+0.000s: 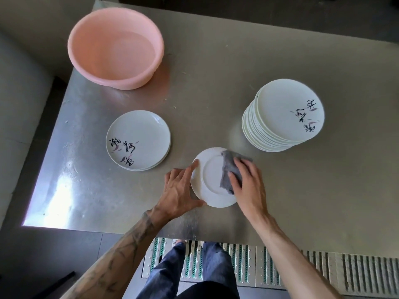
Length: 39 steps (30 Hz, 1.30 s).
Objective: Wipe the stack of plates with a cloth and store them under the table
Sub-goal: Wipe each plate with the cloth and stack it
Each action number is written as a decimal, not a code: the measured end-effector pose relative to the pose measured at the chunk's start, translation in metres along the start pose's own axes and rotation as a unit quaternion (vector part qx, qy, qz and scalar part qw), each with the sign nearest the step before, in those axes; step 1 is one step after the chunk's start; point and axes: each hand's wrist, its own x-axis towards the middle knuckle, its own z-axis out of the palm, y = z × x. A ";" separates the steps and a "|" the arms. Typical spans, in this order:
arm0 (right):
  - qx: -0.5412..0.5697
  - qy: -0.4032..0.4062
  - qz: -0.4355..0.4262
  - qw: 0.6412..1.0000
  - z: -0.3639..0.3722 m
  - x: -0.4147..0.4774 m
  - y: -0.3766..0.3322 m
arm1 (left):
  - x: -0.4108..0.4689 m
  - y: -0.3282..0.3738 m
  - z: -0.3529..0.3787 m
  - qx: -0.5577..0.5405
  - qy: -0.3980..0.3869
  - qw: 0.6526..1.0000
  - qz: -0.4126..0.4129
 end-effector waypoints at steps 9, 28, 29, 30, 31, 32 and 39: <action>0.070 0.071 0.040 0.994 0.017 -0.085 -0.017 | -0.004 0.012 -0.004 -0.063 0.027 0.998 -0.003; 0.090 0.104 0.033 0.990 -0.006 -0.040 -0.007 | 0.031 0.058 -0.071 -0.314 0.138 0.939 -0.033; 0.091 0.102 0.034 0.990 -0.006 -0.040 -0.007 | 0.034 0.062 -0.076 -0.289 0.152 0.945 -0.026; 0.091 0.100 0.035 0.990 -0.005 -0.039 -0.008 | 0.035 0.068 -0.082 -0.266 0.162 0.950 -0.016; 0.089 0.098 0.034 0.991 -0.006 -0.038 -0.008 | 0.036 0.074 -0.088 -0.247 0.171 0.954 -0.004; 0.087 0.094 0.033 0.991 -0.006 -0.038 -0.009 | 0.036 0.080 -0.096 -0.230 0.179 0.957 0.015; 0.091 0.089 0.049 0.991 -0.019 -0.028 -0.001 | 0.072 0.134 -0.123 -0.134 0.216 0.950 0.180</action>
